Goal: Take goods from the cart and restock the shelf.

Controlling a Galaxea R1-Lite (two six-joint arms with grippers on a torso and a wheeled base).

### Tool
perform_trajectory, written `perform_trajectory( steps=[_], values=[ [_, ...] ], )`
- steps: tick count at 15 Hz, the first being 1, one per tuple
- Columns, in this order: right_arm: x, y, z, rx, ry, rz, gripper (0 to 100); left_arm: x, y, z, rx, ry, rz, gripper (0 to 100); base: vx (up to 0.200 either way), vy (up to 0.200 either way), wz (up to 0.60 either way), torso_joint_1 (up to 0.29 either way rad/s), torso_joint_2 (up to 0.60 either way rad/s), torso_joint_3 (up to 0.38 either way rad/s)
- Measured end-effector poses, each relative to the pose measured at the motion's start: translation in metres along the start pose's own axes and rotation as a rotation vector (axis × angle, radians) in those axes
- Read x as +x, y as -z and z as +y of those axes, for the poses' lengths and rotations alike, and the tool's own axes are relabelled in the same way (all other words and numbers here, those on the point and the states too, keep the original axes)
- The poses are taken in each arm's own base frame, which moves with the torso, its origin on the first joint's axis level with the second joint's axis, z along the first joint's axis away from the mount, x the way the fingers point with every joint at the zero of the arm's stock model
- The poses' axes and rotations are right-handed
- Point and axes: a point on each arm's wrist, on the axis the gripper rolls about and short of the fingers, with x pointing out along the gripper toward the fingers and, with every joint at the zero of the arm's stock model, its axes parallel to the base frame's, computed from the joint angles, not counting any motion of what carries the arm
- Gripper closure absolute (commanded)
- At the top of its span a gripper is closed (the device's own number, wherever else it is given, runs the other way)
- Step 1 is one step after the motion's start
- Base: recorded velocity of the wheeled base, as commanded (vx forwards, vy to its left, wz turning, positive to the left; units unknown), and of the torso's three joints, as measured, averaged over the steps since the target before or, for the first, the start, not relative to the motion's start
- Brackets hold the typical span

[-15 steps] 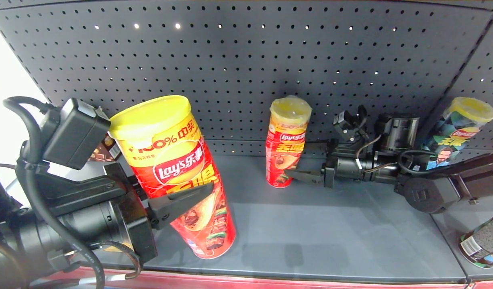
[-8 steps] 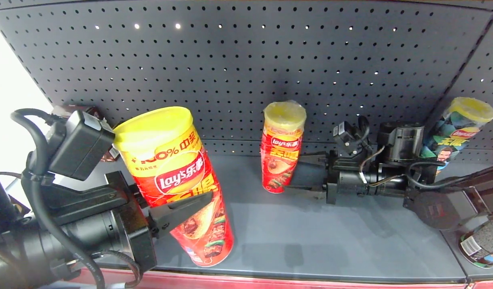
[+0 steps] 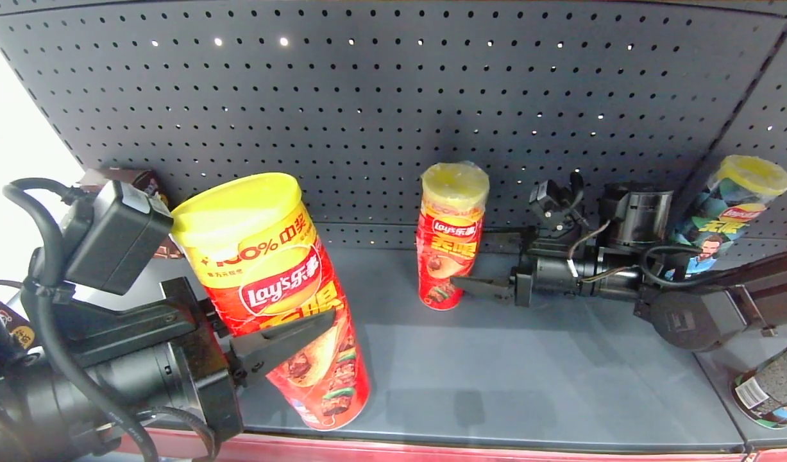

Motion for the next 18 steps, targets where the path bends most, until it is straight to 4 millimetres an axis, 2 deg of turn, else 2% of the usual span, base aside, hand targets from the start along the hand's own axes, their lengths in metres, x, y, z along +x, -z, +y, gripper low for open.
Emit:
perform_trajectory(
  steps=[4,9,15,16,18],
  values=[
    [0.018,0.002,-0.01,-0.012,-0.005,-0.015,0,0.001,-0.003,0.0,0.002,0.0,-0.008,100,0.0,0.0,0.0,0.0,0.0,0.0],
    [0.031,0.013,-0.013,-0.002,-0.02,-0.004,0,0.002,-0.001,0.0,0.0,0.001,-0.001,100,0.0,0.0,0.0,0.0,0.0,0.0],
    [0.052,0.016,-0.014,-0.009,-0.055,-0.022,0,0.003,0.001,0.001,-0.004,0.0,0.011,100,0.0,0.0,0.0,0.0,0.0,0.0],
    [0.057,0.015,-0.014,-0.018,-0.076,-0.037,100,0.003,0.002,0.001,-0.004,0.0,0.012,100,0.0,0.0,0.0,0.0,0.0,0.0],
    [0.062,0.016,-0.014,-0.023,-0.079,-0.052,100,0.003,0.002,0.001,-0.004,0.0,0.013,100,0.0,0.0,0.0,0.0,0.0,0.0]
  ],
)
